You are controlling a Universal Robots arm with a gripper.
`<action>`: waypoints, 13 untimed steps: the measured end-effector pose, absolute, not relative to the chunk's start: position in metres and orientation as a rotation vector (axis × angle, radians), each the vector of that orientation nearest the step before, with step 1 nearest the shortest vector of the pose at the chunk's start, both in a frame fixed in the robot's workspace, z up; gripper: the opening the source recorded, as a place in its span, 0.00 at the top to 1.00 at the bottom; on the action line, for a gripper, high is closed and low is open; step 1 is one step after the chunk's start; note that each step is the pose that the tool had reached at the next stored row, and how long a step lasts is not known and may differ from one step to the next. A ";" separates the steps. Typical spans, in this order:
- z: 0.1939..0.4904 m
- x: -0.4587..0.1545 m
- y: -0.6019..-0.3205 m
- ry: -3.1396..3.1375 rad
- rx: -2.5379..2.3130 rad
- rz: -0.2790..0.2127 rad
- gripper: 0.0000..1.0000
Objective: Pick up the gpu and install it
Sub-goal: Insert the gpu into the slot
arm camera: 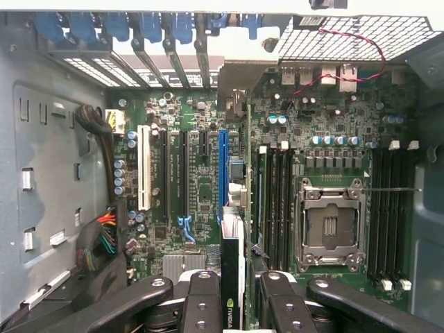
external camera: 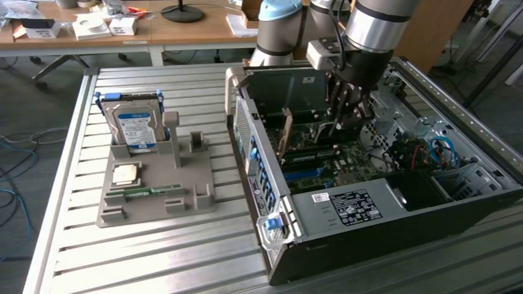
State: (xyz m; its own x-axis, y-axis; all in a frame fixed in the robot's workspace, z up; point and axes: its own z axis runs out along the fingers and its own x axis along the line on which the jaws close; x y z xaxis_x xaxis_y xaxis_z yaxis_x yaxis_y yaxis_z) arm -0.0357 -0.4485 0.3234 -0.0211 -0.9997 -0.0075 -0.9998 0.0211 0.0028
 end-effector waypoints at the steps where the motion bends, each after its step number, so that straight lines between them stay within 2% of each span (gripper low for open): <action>1: 0.323 -0.036 -0.449 2.242 -2.196 0.011 0.73; 13: 0.321 -0.036 -0.449 2.242 -2.195 0.011 0.73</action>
